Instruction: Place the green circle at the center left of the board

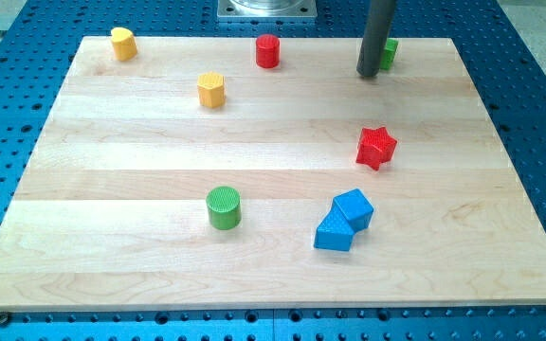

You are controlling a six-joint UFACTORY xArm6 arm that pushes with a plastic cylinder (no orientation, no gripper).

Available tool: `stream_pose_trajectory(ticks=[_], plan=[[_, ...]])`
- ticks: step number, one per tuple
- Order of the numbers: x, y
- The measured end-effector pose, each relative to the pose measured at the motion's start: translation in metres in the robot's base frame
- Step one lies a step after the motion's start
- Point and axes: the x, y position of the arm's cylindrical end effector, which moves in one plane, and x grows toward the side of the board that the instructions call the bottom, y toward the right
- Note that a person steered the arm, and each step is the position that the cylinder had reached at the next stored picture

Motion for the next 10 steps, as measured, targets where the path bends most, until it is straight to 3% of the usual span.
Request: stream_pose_trajectory(ticks=[2,3,5,6,7,8,9,10], plan=[[0.007,-0.035],[0.032,-0.037],[0.101,-0.042],[0.156,-0.122],[0.244,-0.162],[0.278,-0.191],[0.286,-0.191],[0.301,-0.229]])
